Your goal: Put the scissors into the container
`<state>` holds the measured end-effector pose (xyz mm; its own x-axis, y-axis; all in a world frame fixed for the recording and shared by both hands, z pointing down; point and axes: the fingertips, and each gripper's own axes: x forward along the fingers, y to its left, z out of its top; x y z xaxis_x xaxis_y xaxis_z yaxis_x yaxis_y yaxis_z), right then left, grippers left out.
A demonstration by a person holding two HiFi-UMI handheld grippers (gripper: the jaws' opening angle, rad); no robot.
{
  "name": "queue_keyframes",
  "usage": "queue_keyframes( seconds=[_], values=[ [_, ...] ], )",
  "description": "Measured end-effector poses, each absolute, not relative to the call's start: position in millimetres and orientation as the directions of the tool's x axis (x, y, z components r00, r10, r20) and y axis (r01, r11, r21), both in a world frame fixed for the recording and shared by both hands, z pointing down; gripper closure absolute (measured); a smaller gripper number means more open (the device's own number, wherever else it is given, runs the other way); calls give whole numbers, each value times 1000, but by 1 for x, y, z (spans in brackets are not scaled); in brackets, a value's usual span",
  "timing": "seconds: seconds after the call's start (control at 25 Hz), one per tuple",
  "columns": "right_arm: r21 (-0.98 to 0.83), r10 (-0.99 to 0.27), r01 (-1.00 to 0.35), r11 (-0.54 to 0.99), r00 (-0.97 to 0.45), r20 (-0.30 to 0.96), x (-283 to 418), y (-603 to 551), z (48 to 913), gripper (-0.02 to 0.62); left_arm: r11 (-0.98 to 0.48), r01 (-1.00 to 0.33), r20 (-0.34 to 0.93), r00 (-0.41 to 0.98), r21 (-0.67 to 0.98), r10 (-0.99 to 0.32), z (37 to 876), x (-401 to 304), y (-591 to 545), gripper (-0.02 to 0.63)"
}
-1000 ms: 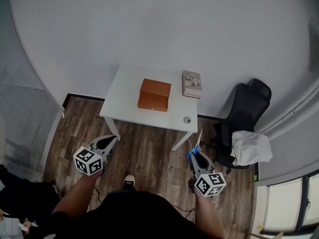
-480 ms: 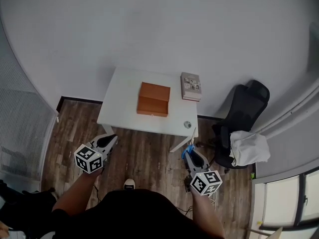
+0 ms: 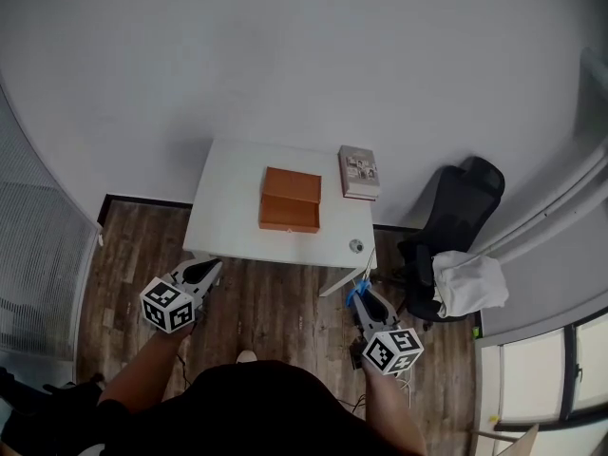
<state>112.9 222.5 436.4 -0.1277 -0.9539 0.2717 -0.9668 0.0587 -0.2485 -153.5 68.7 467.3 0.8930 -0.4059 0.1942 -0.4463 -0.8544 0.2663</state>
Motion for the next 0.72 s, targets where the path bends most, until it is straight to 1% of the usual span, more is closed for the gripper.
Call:
queue_keyframes(
  seconds=[0.4, 0.72],
  values=[
    [-295, -960, -953, 65, -140, 243, 86, 193, 432, 511, -845, -462, 185, 886, 268, -426, 468, -192, 46, 597],
    [-293, -953, -953, 78, -158, 258, 73, 183, 433, 511, -834, -472, 181, 881, 285, -437, 473, -205, 38, 597]
  ],
)
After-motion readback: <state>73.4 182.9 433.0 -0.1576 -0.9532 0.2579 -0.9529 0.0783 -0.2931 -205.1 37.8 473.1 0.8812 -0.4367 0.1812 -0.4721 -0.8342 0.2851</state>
